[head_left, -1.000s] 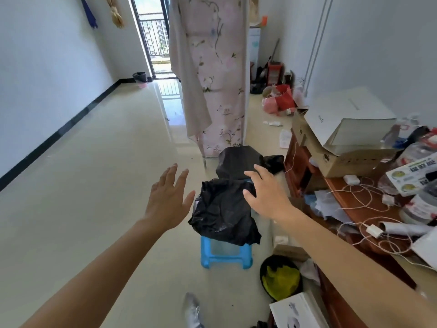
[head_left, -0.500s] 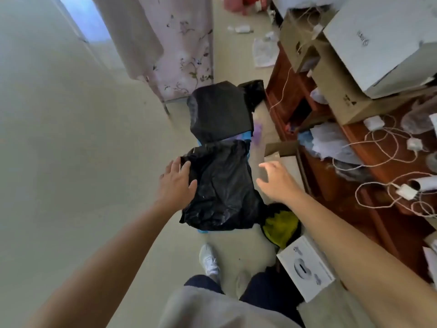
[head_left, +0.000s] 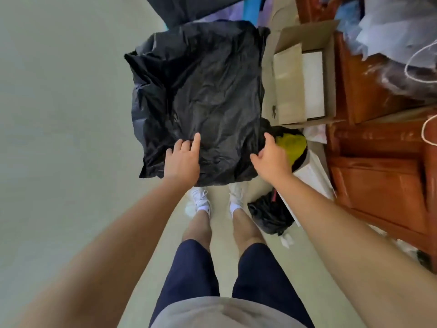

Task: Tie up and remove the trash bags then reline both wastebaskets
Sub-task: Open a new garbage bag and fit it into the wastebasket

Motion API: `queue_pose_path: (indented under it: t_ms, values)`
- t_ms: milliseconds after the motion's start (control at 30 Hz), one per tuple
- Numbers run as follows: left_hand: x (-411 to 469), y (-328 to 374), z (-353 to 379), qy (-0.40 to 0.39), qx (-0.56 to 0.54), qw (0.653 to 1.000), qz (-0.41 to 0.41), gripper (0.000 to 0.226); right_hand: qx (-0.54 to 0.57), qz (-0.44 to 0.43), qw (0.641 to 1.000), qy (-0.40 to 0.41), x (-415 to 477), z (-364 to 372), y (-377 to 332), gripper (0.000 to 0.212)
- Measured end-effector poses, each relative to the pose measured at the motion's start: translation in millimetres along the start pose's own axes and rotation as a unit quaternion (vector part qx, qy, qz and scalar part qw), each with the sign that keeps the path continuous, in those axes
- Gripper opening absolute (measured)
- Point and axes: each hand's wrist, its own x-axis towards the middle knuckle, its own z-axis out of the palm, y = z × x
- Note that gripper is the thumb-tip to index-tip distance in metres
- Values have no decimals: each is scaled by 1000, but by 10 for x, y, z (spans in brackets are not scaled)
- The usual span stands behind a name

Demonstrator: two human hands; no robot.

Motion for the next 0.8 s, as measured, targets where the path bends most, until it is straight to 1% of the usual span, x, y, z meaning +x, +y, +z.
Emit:
queue_pose_path:
  t_ms: [33, 67, 100, 133, 167, 267, 333, 433, 467, 533, 600, 700, 767, 800]
  values:
    - [33, -8, 29, -4, 16, 1000, -9, 78, -2, -7, 1000, 12, 11, 40, 4, 57]
    - [49, -18, 20, -3, 27, 1000, -14, 69, -6, -16, 1000, 24, 2, 49, 2, 44]
    - [50, -25, -13, -2, 28, 999, -17, 53, -8, -26, 999, 36, -24, 30, -6, 36]
    - [33, -36, -71, 5, 20, 1000, -19, 39, -3, -36, 998, 45, -60, -22, -28, 31]
    - [4, -49, -159, 21, 0, 999, -24, 31, 6, -44, 998, 51, -96, -102, -58, 28]
    - [-170, -97, -616, 73, -78, 993, -53, 28, 46, -55, 996, 44, -204, -448, -215, 16]
    - [-356, -178, -1024, 114, -119, 983, -76, 28, 81, -81, 993, 29, -275, -726, -417, 26]
    - [-737, -353, -1725, 197, -194, 956, -100, 28, 117, -158, 980, -14, -447, -1155, -818, 38]
    - [-875, -422, -1953, 229, -207, 945, -106, 28, 123, -185, 975, -29, -521, -1291, -981, 39]
    - [-1143, -585, -2351, 286, -214, 927, -118, 26, 141, -237, 960, -43, -676, -1542, -1342, 31]
    - [-1401, -772, -2663, 343, -213, 905, -133, 25, 152, -282, 947, -33, -862, -1792, -1760, 23]
    - [-1784, -1059, -3029, 421, -233, 864, -151, 24, 171, -329, 928, -21, -1169, -2156, -2426, 17]
    - [-2017, -1283, -3212, 461, -244, 839, -155, 21, 179, -357, 916, -30, -1380, -2337, -2878, 19]
    - [-2118, -1415, -3283, 480, -245, 828, -155, 19, 181, -375, 909, -34, -1493, -2401, -3103, 26]
